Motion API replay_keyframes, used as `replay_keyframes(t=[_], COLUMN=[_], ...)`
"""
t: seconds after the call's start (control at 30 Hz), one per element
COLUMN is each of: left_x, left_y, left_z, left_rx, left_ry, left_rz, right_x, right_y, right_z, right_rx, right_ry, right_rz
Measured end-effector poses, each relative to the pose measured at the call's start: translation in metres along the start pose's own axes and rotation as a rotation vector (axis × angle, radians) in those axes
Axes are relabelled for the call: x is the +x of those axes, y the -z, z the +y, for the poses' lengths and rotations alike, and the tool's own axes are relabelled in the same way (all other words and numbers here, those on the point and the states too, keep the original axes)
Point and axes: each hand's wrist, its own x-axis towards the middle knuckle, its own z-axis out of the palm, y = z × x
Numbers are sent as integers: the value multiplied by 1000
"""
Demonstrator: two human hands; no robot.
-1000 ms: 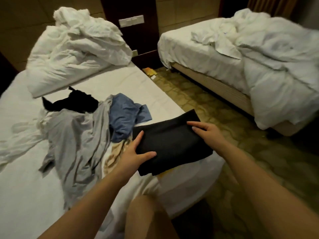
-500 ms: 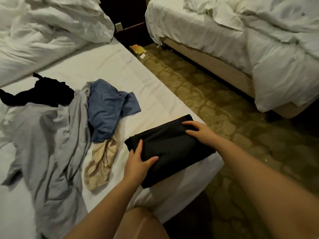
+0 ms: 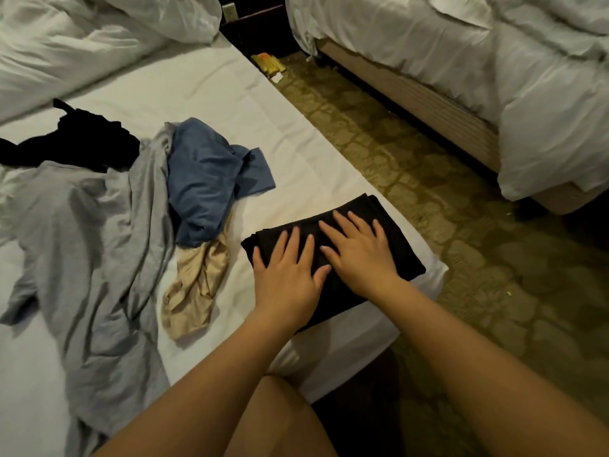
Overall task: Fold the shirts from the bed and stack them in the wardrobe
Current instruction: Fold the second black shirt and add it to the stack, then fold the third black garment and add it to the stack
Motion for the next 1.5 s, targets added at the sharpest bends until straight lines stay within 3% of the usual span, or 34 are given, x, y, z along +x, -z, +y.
replay_keyframes(t=[0.07,0.37,0.47,0.6,0.93,1.17,1.5], left_x=[0,-4,-23,-67,-195,-266,-265], left_y=[-13,-13,2,29,53,27,-2], left_z=[-6,-7,-9,-17,-106,-156,-206], left_rx=[29,18,-10,-108,-134,-215,-292], left_ry=[43,54,66,118,332,539,664], left_rz=[-84,-125,-105,15,219,206,155], right_x=[0,1,-5,-29,-91,-131,-107], right_y=[-15,-12,9,34,44,-3,-53], right_z=[1,-3,-13,-45,-178,-254,-299], right_rx=[-2,-101,-160,-100,5,-54,-94], right_ry=[-36,-51,-84,-118,97,283,305], right_rz=[-39,-92,-121,-3,51,-44,-127])
